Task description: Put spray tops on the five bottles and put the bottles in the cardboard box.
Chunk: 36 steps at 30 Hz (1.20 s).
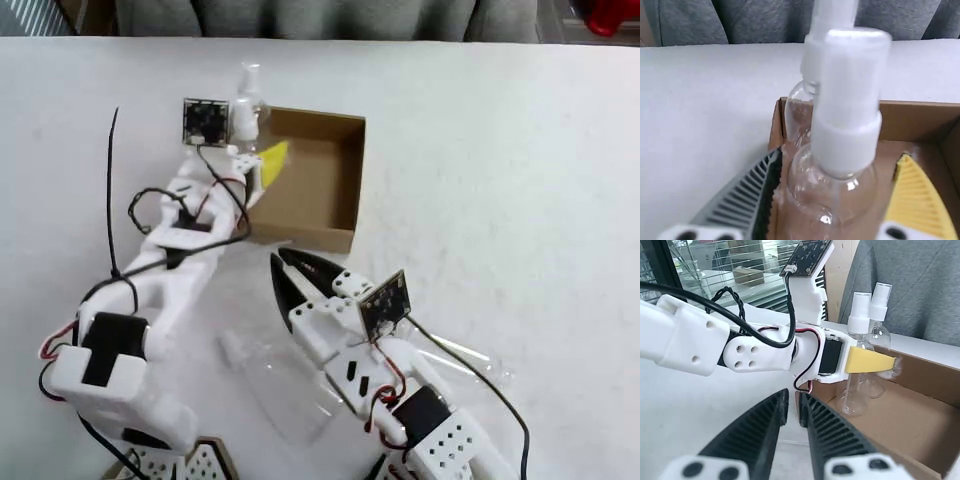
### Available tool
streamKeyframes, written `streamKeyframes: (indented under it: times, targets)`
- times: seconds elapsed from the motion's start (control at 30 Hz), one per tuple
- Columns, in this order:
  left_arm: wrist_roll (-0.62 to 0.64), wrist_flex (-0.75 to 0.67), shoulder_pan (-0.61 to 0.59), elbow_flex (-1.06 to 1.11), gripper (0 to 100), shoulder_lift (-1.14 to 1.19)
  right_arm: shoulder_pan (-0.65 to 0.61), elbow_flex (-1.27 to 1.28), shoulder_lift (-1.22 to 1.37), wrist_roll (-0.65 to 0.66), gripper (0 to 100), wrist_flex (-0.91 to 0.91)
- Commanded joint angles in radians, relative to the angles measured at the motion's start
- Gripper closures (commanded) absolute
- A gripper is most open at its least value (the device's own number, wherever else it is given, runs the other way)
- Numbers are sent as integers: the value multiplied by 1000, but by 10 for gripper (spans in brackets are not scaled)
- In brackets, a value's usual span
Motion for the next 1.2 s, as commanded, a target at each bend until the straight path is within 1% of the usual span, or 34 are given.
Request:
streamKeyframes:
  times: [0.0,0.3,0.4,0.5,0.6,0.87,0.93,1.03,1.17]
  targets:
    - [17,2,-10,-11,665,-12,5,11,-13,12,980,8]
    - [11,6,-10,3,668,-33,8,11,-13,12,980,5]
    - [15,41,-18,44,668,-122,8,11,-15,12,980,5]
    - [11,107,-13,89,668,-225,8,11,-13,12,980,5]
    - [9,153,-10,126,668,-285,8,11,-13,12,980,7]
    - [9,163,-19,239,668,-424,10,11,-13,12,981,8]
    - [5,206,-19,267,668,-487,12,11,-13,12,981,8]
    - [-64,310,-19,290,669,-588,19,11,-13,12,981,10]
    - [-92,512,-42,290,669,-716,79,11,-13,12,981,8]
